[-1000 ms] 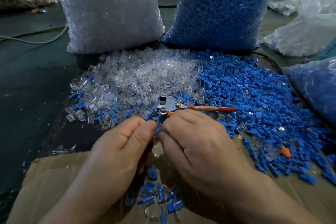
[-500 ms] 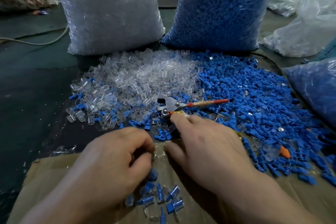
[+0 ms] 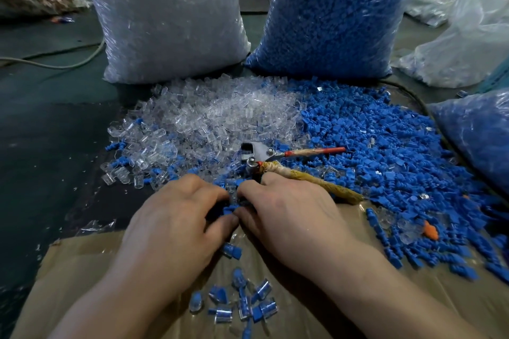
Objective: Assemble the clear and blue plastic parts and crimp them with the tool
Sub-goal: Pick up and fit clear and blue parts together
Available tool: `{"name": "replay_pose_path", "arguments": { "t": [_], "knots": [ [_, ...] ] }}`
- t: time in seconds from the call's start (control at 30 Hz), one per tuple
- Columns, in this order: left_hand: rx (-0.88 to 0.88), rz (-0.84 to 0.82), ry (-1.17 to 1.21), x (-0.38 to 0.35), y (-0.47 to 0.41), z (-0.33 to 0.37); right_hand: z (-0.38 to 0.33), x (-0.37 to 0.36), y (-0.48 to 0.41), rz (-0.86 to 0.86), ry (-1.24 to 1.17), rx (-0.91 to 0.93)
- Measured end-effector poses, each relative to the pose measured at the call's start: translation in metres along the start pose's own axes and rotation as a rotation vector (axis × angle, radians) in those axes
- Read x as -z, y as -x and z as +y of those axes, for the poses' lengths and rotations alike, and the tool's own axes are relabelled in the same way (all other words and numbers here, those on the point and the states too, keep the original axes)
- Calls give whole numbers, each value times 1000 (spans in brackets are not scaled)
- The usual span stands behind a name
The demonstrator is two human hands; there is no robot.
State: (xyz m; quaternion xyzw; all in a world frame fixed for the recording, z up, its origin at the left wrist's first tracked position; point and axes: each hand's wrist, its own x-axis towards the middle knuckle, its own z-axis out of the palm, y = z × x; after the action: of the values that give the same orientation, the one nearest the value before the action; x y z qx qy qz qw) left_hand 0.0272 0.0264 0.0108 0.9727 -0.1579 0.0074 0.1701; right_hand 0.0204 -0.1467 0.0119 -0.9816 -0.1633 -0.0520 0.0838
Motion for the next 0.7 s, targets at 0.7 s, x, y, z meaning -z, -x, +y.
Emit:
{"name": "replay_pose_path", "arguments": {
  "t": [0.7],
  "knots": [
    [5, 185, 320, -8, 0, 2, 15, 3, 0, 125, -437, -126]
  ]
}}
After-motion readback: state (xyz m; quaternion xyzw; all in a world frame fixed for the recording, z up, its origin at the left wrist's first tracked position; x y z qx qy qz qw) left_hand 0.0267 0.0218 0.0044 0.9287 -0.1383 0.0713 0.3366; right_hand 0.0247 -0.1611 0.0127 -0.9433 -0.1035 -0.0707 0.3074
